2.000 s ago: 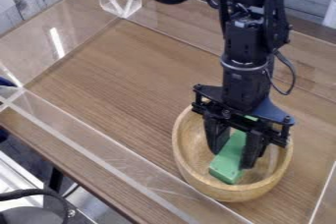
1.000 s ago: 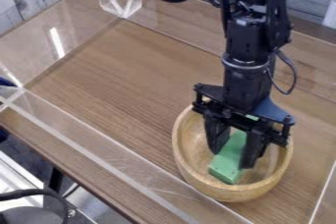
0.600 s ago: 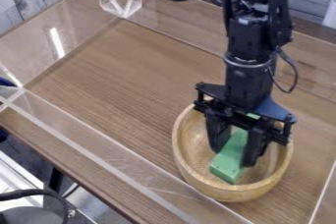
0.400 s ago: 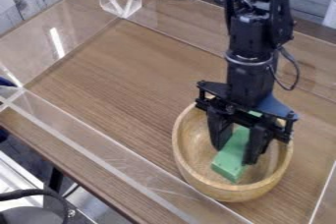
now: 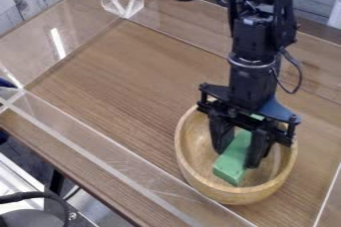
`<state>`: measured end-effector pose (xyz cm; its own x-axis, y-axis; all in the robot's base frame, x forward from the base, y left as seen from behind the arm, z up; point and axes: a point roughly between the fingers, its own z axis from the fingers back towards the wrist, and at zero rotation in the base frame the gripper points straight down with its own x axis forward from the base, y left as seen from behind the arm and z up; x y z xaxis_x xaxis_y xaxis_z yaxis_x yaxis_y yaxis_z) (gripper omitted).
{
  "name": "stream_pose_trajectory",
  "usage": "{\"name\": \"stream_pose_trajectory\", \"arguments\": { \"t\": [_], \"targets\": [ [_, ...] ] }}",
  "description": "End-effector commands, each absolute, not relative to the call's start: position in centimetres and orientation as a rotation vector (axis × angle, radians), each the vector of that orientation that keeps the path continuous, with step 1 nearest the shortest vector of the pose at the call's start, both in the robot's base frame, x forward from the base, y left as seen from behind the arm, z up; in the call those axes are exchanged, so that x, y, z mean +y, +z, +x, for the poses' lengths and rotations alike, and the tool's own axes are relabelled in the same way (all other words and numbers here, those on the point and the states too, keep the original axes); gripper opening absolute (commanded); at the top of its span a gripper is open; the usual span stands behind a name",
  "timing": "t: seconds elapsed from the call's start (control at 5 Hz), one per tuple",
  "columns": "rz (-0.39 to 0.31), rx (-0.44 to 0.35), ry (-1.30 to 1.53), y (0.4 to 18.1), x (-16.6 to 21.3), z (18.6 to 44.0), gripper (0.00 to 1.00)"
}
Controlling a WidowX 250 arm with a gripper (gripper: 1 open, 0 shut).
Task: Put the green block in the brown bowl
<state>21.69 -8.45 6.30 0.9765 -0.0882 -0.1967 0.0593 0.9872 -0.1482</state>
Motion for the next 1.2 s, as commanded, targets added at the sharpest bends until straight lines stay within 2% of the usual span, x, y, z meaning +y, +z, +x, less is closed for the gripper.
{"name": "stream_pose_trajectory", "arguments": {
  "t": [0.0,0.8,1.0],
  "targets": [
    [-0.150,0.157,-0.068,7.33,-8.33,22.91,0.00],
    [-0.148,0.169,-0.059,7.37,-8.08,23.16,0.00],
    [-0.147,0.172,-0.056,7.58,-8.05,23.19,1.00]
  ]
}}
